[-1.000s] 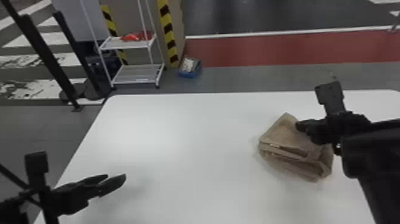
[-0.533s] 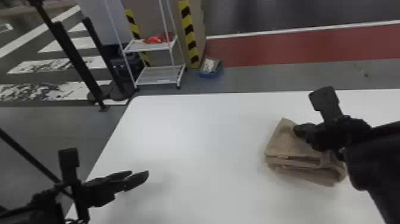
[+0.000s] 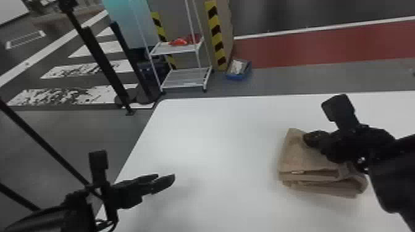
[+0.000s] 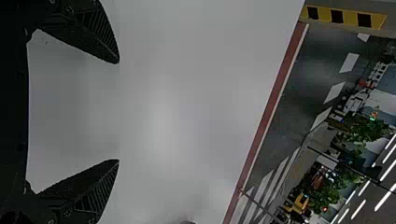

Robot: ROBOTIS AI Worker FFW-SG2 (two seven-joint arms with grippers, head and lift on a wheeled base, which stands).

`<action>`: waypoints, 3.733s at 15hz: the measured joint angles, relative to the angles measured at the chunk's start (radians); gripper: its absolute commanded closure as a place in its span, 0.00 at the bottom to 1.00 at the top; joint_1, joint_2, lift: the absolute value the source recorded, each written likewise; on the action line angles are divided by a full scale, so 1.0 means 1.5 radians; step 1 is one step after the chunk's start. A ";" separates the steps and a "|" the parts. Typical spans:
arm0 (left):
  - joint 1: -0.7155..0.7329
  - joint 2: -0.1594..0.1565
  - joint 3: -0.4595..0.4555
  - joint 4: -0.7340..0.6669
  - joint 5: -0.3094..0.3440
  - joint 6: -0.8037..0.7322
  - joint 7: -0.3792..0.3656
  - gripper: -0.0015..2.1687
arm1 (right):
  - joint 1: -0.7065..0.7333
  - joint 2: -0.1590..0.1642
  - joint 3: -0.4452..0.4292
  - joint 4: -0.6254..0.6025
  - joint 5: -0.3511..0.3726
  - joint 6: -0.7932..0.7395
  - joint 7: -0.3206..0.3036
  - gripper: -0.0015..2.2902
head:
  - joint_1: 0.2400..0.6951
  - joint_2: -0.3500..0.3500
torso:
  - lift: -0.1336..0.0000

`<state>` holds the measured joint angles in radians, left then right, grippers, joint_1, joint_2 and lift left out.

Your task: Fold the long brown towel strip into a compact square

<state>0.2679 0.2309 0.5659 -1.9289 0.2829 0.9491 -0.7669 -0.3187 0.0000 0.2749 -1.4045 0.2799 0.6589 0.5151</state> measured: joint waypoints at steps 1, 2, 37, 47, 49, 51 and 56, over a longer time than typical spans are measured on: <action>-0.001 0.001 0.000 0.002 0.001 -0.001 0.000 0.06 | 0.004 0.000 -0.010 -0.021 -0.011 -0.017 0.009 0.82 | 1.00 1.00 | 0.04; -0.002 0.002 0.000 0.003 0.002 -0.001 0.000 0.06 | 0.010 0.000 -0.019 -0.044 -0.021 -0.020 0.018 0.82 | 1.00 1.00 | 0.04; 0.007 0.005 -0.010 -0.003 0.005 -0.001 -0.001 0.06 | 0.232 0.000 -0.212 -0.357 -0.038 0.261 0.079 0.81 | 1.00 0.87 | 0.04; -0.005 0.007 -0.010 0.006 0.002 -0.001 -0.003 0.06 | 0.212 0.000 -0.295 -0.400 -0.091 0.249 0.076 0.81 | 1.00 0.79 | 0.04; -0.005 0.007 -0.011 0.007 0.002 -0.003 -0.003 0.06 | 0.200 0.000 -0.302 -0.363 -0.077 0.243 0.074 0.81 | 1.00 0.76 | 0.04; -0.005 0.007 -0.011 0.007 0.002 -0.003 -0.004 0.06 | 0.191 0.000 -0.293 -0.331 -0.060 0.238 0.074 0.81 | 1.00 0.76 | 0.04; -0.006 0.005 -0.009 0.006 0.002 -0.003 -0.005 0.06 | 0.196 0.000 -0.220 -0.306 -0.038 0.227 0.075 0.81 | 1.00 0.83 | 0.04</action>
<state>0.2592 0.2385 0.5521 -1.9203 0.2853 0.9449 -0.7747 -0.0242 0.0000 -0.0544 -1.8630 0.2232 0.9995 0.6281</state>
